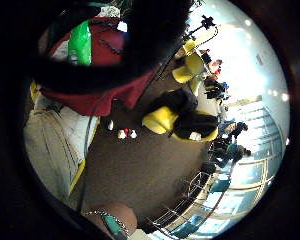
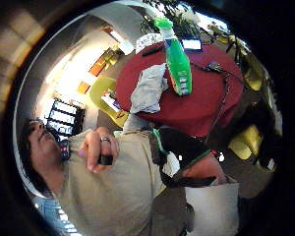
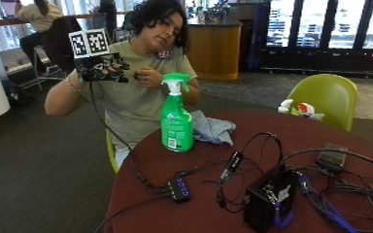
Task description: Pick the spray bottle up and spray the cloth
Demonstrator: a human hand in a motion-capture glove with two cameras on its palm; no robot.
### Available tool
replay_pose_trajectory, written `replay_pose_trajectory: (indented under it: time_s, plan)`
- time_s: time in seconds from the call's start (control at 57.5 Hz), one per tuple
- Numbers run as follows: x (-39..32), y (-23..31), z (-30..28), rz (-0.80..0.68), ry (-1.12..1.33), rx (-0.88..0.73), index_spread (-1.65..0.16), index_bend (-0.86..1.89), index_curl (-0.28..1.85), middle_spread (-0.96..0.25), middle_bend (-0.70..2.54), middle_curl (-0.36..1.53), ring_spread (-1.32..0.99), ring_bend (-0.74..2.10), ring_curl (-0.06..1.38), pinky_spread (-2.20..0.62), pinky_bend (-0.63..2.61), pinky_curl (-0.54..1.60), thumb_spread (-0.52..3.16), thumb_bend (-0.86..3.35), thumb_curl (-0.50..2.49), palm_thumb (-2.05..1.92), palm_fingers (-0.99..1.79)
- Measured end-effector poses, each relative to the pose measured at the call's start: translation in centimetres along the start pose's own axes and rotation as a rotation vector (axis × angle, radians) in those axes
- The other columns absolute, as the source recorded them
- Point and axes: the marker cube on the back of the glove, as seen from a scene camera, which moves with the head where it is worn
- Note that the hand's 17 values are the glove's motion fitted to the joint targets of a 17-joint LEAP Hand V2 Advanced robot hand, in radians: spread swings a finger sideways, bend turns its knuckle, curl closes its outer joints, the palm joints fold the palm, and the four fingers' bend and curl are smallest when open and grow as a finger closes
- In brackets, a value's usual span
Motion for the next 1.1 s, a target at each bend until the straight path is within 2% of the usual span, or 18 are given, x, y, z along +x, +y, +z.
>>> replay_pose_trajectory:
  time_s: [0.087, 0.191, 0.522, 0.679, 0.975, 1.097]
  plan:
    - [0.2, -0.1, 0.0, 0.01, -0.016, 0.007, -0.27, 0.11, 0.07, 0.03, 0.26, 0.11, -0.02, 0.41, 0.13, 0.15, 0.36, 0.14, 0.65, 0.21, 0.13, 0.4, 0.35]
    - [0.6, -0.1, -0.1, 0.014, -0.016, 0.001, -0.33, 0.12, 0.1, 0.03, 0.28, 0.16, -0.03, 0.43, 0.18, 0.18, 0.38, 0.19, 0.85, 0.17, 0.17, 0.42, 0.31]
    - [1.0, -1.0, 1.3, 0.02, -0.113, -0.067, -0.37, 0.13, 0.16, 0.04, 0.26, 0.25, -0.04, 0.45, 0.24, 0.21, 0.38, 0.27, 1.03, 0.04, 0.26, 0.48, 0.29]
    - [0.6, -2.7, 3.2, 0.085, -0.339, -0.038, -0.38, 0.13, 0.18, 0.04, 0.25, 0.27, -0.03, 0.46, 0.25, 0.21, 0.37, 0.28, 1.06, -0.01, 0.29, 0.51, 0.29]
    - [-2.2, -7.0, 8.6, 0.222, -0.962, 0.089, -0.34, 0.13, 0.2, 0.07, 0.23, 0.3, 0.01, 0.47, 0.28, 0.22, 0.34, 0.31, 1.04, -0.01, 0.35, 0.63, 0.31]
    - [-3.5, -9.2, 10.2, 0.256, -1.11, 0.138, -0.31, 0.12, 0.2, 0.08, 0.22, 0.31, 0.03, 0.47, 0.29, 0.22, 0.34, 0.32, 1.02, 0.02, 0.38, 0.75, 0.31]
